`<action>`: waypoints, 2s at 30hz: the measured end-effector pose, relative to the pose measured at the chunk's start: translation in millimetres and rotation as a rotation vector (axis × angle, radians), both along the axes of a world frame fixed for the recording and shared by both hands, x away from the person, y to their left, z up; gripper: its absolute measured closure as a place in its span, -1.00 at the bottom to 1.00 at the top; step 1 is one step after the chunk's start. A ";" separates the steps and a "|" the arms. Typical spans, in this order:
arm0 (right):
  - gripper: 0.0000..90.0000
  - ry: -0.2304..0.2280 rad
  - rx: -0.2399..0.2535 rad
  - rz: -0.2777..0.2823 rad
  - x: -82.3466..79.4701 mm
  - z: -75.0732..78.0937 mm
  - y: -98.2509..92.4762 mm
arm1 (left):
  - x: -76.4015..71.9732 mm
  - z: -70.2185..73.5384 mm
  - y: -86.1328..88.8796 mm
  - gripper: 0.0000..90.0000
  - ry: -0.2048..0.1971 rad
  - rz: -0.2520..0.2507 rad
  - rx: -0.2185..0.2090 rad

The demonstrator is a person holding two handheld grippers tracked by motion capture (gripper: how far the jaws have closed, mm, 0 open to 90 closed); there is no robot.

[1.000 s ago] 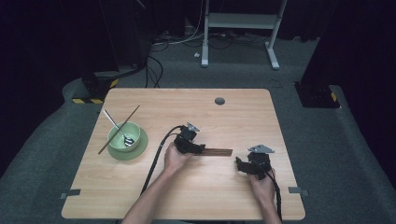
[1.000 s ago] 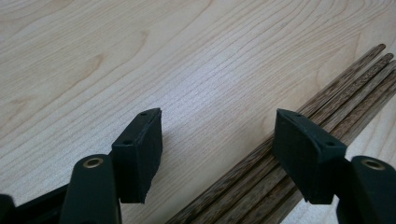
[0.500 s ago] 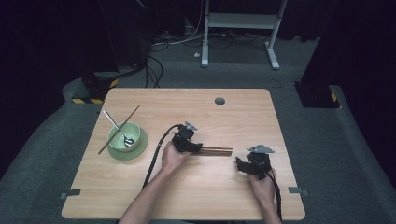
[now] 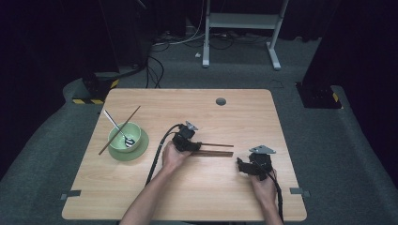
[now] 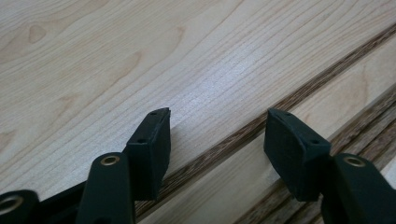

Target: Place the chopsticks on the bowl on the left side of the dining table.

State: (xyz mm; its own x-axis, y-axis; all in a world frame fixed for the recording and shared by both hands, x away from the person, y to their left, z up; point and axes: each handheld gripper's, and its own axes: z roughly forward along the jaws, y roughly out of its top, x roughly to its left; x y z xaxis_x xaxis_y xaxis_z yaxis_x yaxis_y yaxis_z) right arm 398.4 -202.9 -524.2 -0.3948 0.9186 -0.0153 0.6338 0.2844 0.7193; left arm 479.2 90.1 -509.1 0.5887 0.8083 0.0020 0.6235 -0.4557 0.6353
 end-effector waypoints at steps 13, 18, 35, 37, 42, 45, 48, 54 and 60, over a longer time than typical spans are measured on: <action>-0.51 0.000 0.000 0.000 0.0 0.0 0.0 | 8.4 1.7 4.0 0.17 0.005 -0.003 0.007; -0.51 0.000 -0.002 -0.001 0.0 0.0 0.0 | 11.8 2.2 6.1 0.23 0.005 -0.004 0.009; -0.51 0.000 -0.002 0.000 0.0 0.0 0.0 | 17.6 1.8 20.9 0.48 -0.005 0.014 0.005; -0.51 0.000 -0.002 -0.001 0.0 0.1 0.0 | 17.9 1.8 21.6 0.51 -0.005 0.010 0.004; -0.51 0.000 -0.002 0.000 0.0 0.0 0.0 | 18.9 1.7 23.8 0.54 -0.005 0.015 0.004; -0.51 0.000 -0.002 0.000 0.0 0.0 0.0 | 19.9 1.8 27.8 0.56 -0.003 0.024 0.004; -0.51 0.000 -0.002 0.000 -0.1 0.0 0.0 | 20.4 2.0 31.1 0.58 -0.004 0.028 0.007; -0.51 0.000 -0.002 0.000 -0.1 0.0 0.0 | 20.2 2.2 37.0 0.62 0.001 0.040 0.007; -0.51 0.000 -0.002 0.000 -0.1 0.0 0.0 | 19.9 3.1 44.7 0.64 0.011 0.055 0.014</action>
